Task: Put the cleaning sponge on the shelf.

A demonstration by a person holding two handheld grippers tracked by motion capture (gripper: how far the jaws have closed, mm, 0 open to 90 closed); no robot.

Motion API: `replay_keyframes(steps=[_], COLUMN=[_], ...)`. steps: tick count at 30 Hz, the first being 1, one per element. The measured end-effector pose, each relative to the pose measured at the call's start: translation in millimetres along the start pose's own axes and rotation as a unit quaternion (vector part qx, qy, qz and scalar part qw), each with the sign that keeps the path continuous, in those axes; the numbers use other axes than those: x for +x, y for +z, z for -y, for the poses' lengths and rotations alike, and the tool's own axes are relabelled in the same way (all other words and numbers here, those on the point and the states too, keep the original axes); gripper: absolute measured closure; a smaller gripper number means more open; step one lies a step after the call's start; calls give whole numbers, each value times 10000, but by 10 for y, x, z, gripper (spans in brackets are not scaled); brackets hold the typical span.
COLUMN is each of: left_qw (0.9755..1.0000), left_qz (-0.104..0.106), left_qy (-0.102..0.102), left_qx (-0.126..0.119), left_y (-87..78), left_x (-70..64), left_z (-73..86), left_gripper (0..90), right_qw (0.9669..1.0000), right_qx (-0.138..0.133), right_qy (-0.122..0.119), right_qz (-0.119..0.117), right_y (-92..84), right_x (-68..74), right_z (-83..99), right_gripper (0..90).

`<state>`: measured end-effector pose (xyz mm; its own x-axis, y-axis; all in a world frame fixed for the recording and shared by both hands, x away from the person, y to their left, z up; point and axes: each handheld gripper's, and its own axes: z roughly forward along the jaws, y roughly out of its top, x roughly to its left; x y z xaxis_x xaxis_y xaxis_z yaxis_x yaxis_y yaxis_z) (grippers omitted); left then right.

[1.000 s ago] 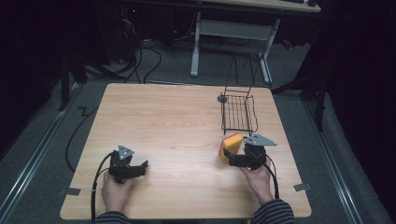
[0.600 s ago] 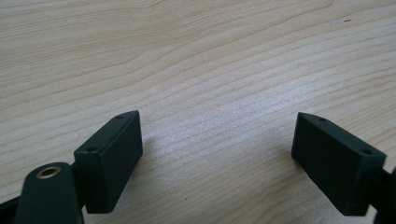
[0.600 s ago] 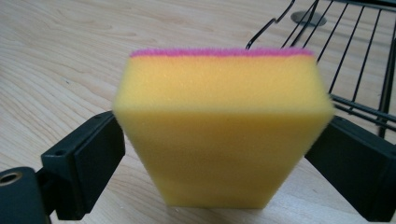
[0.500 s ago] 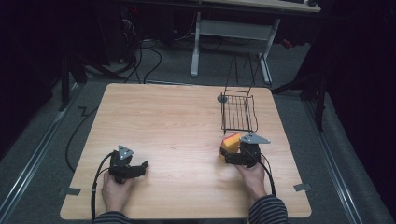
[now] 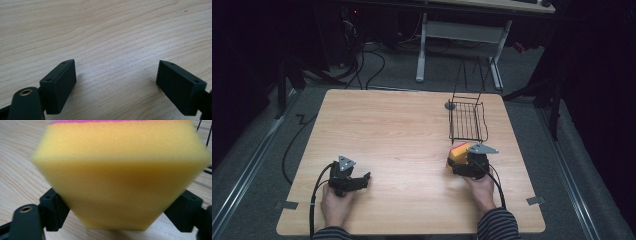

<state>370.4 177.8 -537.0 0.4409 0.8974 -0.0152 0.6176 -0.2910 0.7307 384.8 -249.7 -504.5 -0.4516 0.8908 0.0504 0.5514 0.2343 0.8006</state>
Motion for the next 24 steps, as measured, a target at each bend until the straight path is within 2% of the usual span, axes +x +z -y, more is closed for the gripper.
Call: replay_keyframes(steps=[9,15,24], left_qw=[10000,10000,10000], left_qz=[-2,-2,-2], left_qy=[-1,2,2], left_qx=[-2,-1,-1], left_y=[0,0,0], left_x=[-1,0,0], left_z=[0,0,0], left_gripper=[170,170,170], right_qw=[9999,9996,9997], right_qx=[-26,-57,-148], right_qy=[-104,-271,-173], right_qz=[27,-36,-132], right_y=[-13,-93,-274], right_x=[37,53,15], right_z=[1,-18,-57], right_gripper=[219,222,222])
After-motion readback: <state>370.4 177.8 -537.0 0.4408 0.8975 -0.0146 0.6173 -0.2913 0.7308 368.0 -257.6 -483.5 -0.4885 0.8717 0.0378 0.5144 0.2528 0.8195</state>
